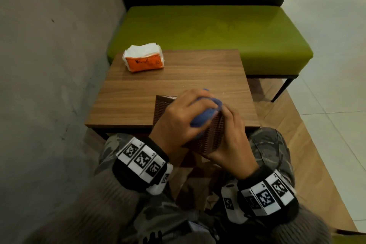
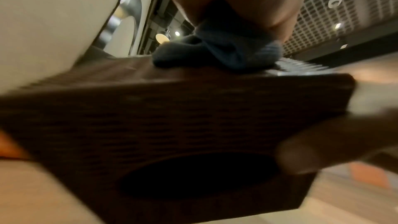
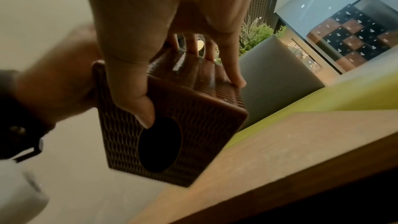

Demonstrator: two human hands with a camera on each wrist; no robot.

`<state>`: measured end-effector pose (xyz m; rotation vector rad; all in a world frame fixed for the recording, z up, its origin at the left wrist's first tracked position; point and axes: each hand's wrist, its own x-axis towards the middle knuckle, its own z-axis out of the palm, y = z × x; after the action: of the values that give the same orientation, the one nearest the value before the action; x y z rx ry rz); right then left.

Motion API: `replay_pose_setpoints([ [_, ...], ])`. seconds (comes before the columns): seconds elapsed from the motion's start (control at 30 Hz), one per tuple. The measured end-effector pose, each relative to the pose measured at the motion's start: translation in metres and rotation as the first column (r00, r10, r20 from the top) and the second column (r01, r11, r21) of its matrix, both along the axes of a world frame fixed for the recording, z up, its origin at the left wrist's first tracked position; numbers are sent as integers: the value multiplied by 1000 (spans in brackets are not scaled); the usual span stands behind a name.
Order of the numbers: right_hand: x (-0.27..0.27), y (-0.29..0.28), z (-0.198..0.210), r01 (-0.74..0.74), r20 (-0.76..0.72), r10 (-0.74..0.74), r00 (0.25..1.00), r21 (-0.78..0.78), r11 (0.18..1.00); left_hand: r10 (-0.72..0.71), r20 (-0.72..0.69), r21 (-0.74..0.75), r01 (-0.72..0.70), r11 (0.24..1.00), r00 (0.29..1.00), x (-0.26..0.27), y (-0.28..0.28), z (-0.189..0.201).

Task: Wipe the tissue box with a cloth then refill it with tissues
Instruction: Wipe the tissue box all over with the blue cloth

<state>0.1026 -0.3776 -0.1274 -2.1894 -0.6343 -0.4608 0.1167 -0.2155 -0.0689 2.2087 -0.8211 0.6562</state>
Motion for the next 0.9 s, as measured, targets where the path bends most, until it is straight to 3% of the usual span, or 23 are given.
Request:
replay_pose_setpoints([
  [0.1, -6, -11, -1, 20, -8, -20, 1000, 16, 1000, 255, -171, -154, -281, 947, 952, 11, 35, -14],
  [0.2, -11, -19, -4, 1, -11, 0, 1000, 13, 1000, 418, -498, -232, -582, 779, 759, 20, 67, -24],
  [0.23, -11, -22, -4, -9, 7, 9, 1000, 26, 1000, 374, -656, -258, -660, 706, 656, 22, 79, -29],
  [0.27, -9, -26, -4, -19, 36, 18, 999, 34, 999, 204, -825, -299, -713, 634, 527, 23, 88, -30],
  [0.3, -7, -31, -4, -31, 69, 29, 997, 36, 999, -64, -926, -337, -743, 579, 371, 21, 93, -30],
  [0.33, -3, -35, -3, -44, 102, 40, 994, 38, 998, -293, -931, -353, -748, 562, 219, 16, 95, -28],
  [0.37, 1, -39, -2, -58, 128, 53, 990, 39, 998, -427, -898, -364, -720, 591, 103, 9, 95, -26],
  [0.4, 4, -42, -1, -80, 149, 74, 986, 34, 996, -483, -875, -376, -683, 626, 39, 2, 91, -22],
  [0.57, 13, -46, 9, -219, 196, 228, 954, -62, 974, -634, -773, -497, -640, 585, 20, -11, 78, -16],
  [0.73, 20, -48, 13, -208, 176, 231, 957, -140, 968, -603, -797, -486, -598, 638, 5, -4, 71, -21],
  [0.83, 23, -43, 9, -106, 100, 121, 988, -146, 984, -607, -786, -533, -625, 570, 117, -2, 62, -30],
  [0.9, 25, -42, 3, -61, -73, 55, 996, -81, 995, -629, -751, -590, -633, 502, 200, -2, 59, -37],
])
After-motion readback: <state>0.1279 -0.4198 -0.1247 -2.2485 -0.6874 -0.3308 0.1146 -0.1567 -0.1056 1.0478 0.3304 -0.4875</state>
